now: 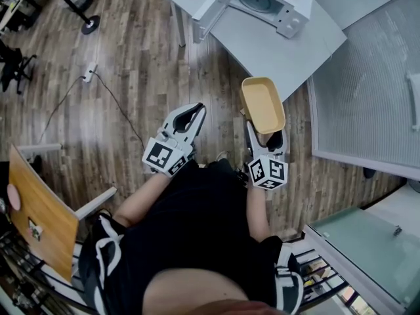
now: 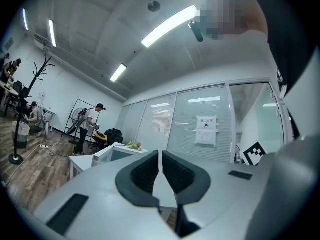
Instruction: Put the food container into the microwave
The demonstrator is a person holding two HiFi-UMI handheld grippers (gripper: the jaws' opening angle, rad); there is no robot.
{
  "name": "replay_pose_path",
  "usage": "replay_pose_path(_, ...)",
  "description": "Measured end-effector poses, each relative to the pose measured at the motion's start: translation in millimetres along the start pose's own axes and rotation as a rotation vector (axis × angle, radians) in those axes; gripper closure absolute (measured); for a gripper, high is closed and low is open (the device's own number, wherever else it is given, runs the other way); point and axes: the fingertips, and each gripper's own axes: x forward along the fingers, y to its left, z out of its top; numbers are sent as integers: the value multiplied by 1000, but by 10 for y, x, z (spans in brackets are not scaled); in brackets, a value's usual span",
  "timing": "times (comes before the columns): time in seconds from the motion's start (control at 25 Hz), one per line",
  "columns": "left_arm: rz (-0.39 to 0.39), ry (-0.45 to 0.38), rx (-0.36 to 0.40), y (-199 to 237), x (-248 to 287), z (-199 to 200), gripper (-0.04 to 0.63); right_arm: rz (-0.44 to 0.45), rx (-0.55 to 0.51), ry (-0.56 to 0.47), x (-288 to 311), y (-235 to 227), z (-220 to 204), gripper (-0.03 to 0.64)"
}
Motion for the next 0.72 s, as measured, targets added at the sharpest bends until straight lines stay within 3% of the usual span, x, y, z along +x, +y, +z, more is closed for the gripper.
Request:
replay_pose_path(0.32,-19,16,-27,292,439,-168,552,-15,-8,1,603,-224,-9,129)
replay_pose_path(0.72,38,-14,-29,719,2047,-177,552,102,-36,9,2096,-1075,408,129)
